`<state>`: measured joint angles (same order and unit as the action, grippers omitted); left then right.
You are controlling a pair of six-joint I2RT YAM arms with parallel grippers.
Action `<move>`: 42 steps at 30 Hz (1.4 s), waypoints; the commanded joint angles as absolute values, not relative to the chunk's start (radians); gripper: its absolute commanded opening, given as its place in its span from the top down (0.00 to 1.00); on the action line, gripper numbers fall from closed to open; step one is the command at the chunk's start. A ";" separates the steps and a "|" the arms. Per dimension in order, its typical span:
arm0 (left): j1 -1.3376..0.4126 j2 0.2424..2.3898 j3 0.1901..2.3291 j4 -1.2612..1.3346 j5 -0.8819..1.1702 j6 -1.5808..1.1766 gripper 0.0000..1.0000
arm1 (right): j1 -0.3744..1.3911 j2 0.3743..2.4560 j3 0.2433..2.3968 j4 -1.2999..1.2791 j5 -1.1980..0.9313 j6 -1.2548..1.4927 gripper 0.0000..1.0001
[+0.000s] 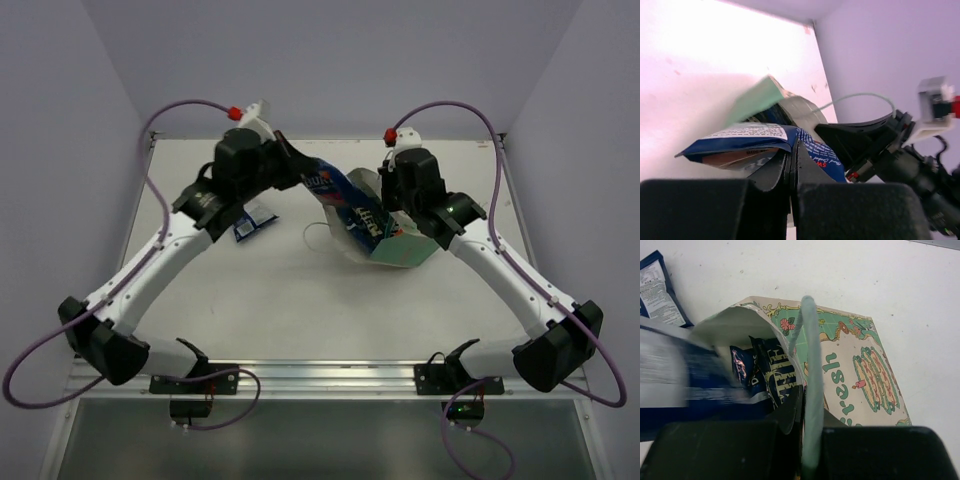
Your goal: Take the snacks out of the paper bag
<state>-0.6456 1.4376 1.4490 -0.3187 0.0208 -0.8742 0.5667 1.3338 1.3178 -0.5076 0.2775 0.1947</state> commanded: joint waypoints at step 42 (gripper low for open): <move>-0.583 1.362 1.385 -0.339 0.080 -0.827 0.12 | 0.535 1.342 1.338 -0.568 0.239 0.140 1.00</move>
